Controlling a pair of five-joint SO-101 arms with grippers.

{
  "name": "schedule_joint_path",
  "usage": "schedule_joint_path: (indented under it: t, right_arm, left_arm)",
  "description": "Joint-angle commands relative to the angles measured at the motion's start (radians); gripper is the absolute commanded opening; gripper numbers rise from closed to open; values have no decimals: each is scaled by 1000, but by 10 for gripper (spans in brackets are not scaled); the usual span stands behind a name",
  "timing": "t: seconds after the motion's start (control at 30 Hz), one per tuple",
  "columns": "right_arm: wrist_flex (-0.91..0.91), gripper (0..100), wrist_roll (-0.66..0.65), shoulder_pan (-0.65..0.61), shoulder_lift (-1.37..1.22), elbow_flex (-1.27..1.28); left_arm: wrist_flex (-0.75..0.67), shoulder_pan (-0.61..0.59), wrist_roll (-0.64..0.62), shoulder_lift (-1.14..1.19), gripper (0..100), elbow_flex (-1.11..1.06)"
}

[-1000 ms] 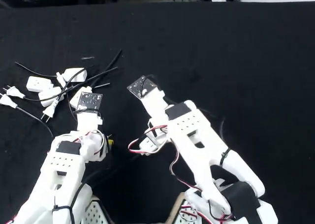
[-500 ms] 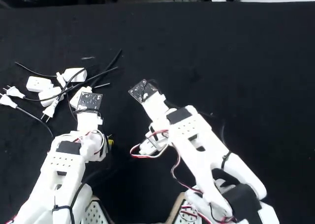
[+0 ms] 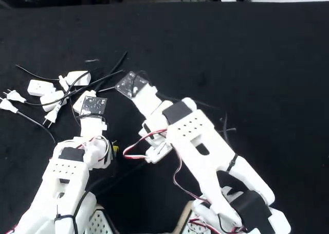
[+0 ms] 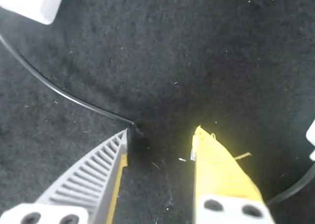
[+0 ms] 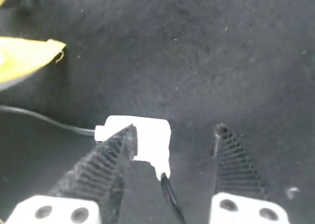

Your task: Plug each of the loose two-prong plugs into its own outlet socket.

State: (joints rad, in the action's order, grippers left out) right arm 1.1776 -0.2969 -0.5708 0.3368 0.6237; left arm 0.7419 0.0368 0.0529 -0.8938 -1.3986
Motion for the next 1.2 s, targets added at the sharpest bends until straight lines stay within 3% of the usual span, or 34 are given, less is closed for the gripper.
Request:
schedule_joint_path:
  t: [0.0, 0.13, 0.3, 0.37, 0.53, 0.7, 0.83, 1.17]
  right_arm:
    - [95, 224, -106, -17, 19, -127]
    - [170, 226, -236, -18, 19, -159]
    - [245, 226, -628, -29, 13, -101]
    - [221, 226, -710, -29, 18, -61]
    - [163, 228, -743, -28, 18, -5]
    - [163, 302, -790, -28, 12, 12]
    - [163, 307, -792, -28, 12, 8]
    - [126, 307, -796, -103, 12, 73]
  left_arm:
    - [-9, -5, 11, -17, 213, 7]
    - [-9, -5, 11, -17, 213, 7]
    - [29, -15, 12, -17, 213, 13]
    - [49, -28, 14, -17, 213, 16]
    - [57, -150, 37, -17, 213, 28]
    - [57, -285, 29, -8, 213, 56]
    - [51, -392, -37, -8, 213, 73]
    - [49, -406, -44, -15, 213, 77]
